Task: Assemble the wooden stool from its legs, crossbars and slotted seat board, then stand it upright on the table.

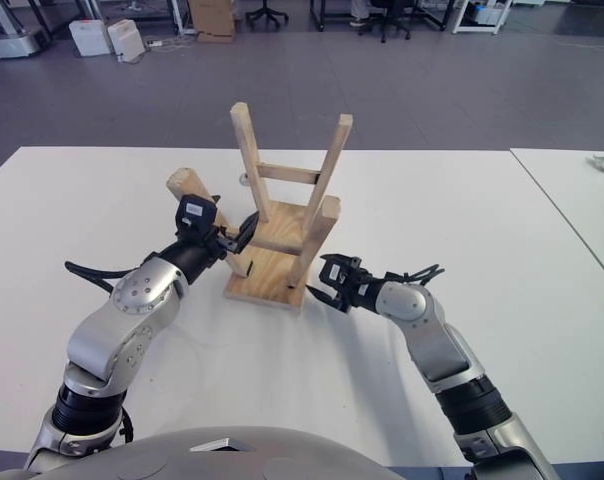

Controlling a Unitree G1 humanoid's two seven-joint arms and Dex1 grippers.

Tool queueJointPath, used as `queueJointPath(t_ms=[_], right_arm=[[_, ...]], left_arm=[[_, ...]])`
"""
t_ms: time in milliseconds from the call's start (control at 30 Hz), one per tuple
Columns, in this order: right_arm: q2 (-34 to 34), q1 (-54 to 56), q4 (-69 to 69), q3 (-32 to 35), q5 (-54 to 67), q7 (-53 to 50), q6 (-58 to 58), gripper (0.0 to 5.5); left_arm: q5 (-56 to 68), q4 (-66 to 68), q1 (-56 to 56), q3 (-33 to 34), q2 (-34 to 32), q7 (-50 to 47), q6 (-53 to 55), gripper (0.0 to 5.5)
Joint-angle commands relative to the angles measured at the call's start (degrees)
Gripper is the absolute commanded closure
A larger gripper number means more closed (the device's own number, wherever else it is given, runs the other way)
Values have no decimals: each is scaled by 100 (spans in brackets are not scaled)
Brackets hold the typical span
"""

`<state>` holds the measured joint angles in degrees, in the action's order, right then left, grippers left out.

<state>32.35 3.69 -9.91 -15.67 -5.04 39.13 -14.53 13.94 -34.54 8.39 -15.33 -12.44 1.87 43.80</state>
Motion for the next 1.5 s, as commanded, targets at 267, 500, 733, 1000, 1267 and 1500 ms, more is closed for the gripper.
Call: queueJointPath(t_ms=[267, 500, 733, 1000, 1267, 1500], right_arm=[[728, 607, -5, 1386, 190, -62, -299, 211], [865, 927, -94, 2057, 496, -177, -566, 211], [691, 1228, -392, 2547, 1118, -322, -949, 211], [-3, 3018, -1894, 3875, 4268, -1250, -2973, 211], [-289, 626, -1853, 2323, 4056, -1613, -3286, 211], [-433, 1131, -1901, 2323, 4169, -1612, -2747, 211]], left_arm=[[1315, -890, -257, 1207, 492, 364, 751, 145], [2291, -1305, -42, 1743, 587, 277, 1315, 145], [3388, -1901, 602, 2181, 120, 434, 1645, 145], [5120, -8, 3465, 3423, -1030, 618, 1372, 145], [2858, 1285, 1081, 633, -1359, 2477, 114, 145], [2632, 1557, 1560, 882, -672, 2117, -682, 145]])
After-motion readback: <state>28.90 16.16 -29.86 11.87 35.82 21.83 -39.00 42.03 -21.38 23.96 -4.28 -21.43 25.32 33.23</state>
